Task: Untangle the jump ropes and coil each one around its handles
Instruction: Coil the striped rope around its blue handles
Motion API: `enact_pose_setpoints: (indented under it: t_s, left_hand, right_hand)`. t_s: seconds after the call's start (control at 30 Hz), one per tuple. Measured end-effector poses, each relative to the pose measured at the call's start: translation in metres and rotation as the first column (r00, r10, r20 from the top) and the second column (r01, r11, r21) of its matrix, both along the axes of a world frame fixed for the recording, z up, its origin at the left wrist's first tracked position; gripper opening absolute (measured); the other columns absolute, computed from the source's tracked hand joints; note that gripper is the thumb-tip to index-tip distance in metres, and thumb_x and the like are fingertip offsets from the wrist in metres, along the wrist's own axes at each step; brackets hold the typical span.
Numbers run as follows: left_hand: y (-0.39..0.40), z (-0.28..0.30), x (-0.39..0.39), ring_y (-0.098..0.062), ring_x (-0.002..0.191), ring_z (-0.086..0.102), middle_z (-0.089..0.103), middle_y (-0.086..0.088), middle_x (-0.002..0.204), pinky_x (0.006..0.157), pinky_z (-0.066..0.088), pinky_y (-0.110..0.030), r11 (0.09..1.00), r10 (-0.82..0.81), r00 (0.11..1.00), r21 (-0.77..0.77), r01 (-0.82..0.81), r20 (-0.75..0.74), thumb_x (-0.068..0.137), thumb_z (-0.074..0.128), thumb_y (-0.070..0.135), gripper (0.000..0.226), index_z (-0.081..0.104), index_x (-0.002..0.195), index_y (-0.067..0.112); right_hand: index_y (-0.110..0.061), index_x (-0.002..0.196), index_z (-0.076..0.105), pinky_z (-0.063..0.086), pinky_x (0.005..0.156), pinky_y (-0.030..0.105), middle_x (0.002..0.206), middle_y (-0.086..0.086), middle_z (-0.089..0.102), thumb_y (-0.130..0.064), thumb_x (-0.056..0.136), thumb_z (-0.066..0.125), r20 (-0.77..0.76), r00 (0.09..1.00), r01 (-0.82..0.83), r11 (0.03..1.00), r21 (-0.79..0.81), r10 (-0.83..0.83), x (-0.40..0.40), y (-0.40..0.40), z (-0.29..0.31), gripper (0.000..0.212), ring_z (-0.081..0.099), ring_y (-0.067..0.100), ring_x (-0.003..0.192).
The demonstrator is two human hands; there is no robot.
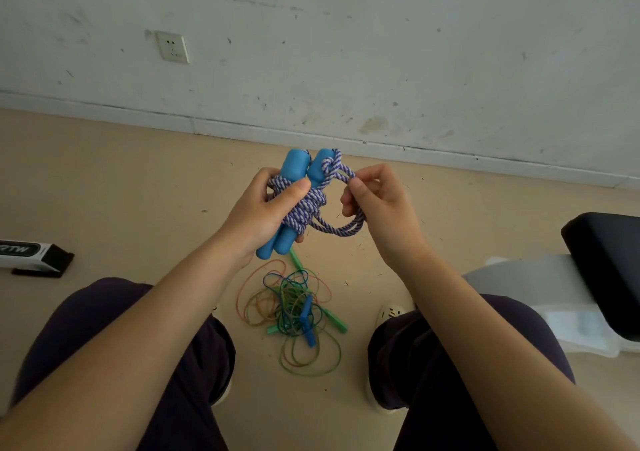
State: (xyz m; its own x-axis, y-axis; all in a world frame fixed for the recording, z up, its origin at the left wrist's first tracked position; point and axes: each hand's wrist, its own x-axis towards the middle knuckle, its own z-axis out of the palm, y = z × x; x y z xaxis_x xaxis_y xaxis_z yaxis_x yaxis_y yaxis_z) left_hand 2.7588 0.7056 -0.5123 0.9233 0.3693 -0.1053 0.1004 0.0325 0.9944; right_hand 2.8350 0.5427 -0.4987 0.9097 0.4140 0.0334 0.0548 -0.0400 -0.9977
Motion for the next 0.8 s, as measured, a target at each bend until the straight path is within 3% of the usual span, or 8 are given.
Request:
enact_pose_setpoints:
  t_s: [0.13, 0.27, 0.47, 0.63, 0.7, 0.8]
  left_hand:
    - [-0.001, 0.000, -0.001, -0.028, 0.056, 0.066, 0.072, -0.006, 0.077, 0.054, 0.056, -0.037, 0.997, -0.065, 0.997, 0.043, 0.066, -0.031, 0.092, 0.066, 0.037, 0.032, 0.050, 0.112, 0.018]
    - [0.000, -0.005, -0.001, -0.029, 0.057, 0.068, 0.073, -0.011, 0.080, 0.055, 0.057, -0.039, 0.989, -0.066, 0.996, 0.127, 0.072, -0.053, 0.088, 0.069, 0.041, 0.035, 0.051, 0.110, 0.020]
    - [0.000, -0.007, 0.000, -0.029, 0.057, 0.069, 0.074, -0.009, 0.080, 0.056, 0.057, -0.039, 0.982, -0.008, 0.999, 0.189, 0.017, -0.047, 0.087, 0.071, 0.045, 0.037, 0.053, 0.108, 0.021]
    - [0.007, -0.011, 0.001, -0.020, 0.068, 0.071, 0.074, -0.002, 0.091, 0.074, 0.060, -0.052, 0.946, -0.094, 0.988, 0.298, 0.127, -0.121, 0.079, 0.074, 0.059, 0.044, 0.056, 0.108, 0.032]
    - [0.010, -0.012, 0.000, -0.011, 0.066, 0.070, 0.073, 0.000, 0.088, 0.074, 0.060, -0.045, 0.936, -0.083, 0.988, 0.330, 0.122, -0.129, 0.082, 0.073, 0.054, 0.039, 0.057, 0.108, 0.031]
    - [0.007, -0.011, -0.003, 0.005, 0.064, 0.062, 0.066, 0.011, 0.080, 0.063, 0.049, -0.019, 0.880, -0.078, 0.986, 0.455, 0.139, -0.150, 0.082, 0.073, 0.052, 0.039, 0.057, 0.109, 0.030]
  right_hand:
    - [-0.008, 0.087, 0.054, 0.044, 0.053, 0.019, 0.069, 0.007, 0.063, -0.001, 0.098, 0.052, -0.001, 1.000, -0.028, 0.999, 0.034, 0.028, 0.002, -0.003, 0.001, 0.013, 0.054, 0.013, 0.053]
    - [-0.001, 0.091, 0.057, 0.045, 0.053, 0.020, 0.070, 0.010, 0.064, -0.001, 0.095, 0.057, -0.011, 0.997, -0.072, 0.997, -0.002, 0.072, 0.000, -0.004, 0.002, 0.005, 0.053, 0.013, 0.052]
    - [-0.005, 0.088, 0.063, 0.050, 0.057, 0.021, 0.068, 0.006, 0.064, 0.000, 0.085, 0.071, -0.027, 0.997, 0.068, 0.998, 0.017, -0.067, 0.005, -0.002, 0.004, 0.010, 0.061, 0.013, 0.054]
    - [-0.003, 0.080, 0.066, 0.052, 0.058, 0.022, 0.067, 0.008, 0.068, -0.003, 0.081, 0.076, -0.020, 0.998, 0.058, 0.997, -0.043, -0.059, 0.002, -0.003, 0.003, 0.010, 0.062, 0.014, 0.056]
    - [-0.009, 0.083, 0.066, 0.052, 0.062, 0.022, 0.074, 0.003, 0.066, -0.012, 0.082, 0.077, 0.050, 0.996, 0.076, 0.989, -0.126, -0.070, 0.003, -0.004, 0.000, 0.012, 0.059, 0.009, 0.064]
    - [-0.018, 0.100, 0.063, 0.049, 0.066, 0.018, 0.093, -0.002, 0.058, -0.027, 0.082, 0.078, 0.196, 0.980, 0.037, 0.950, -0.310, 0.025, 0.007, -0.005, -0.005, 0.025, 0.054, 0.005, 0.077]
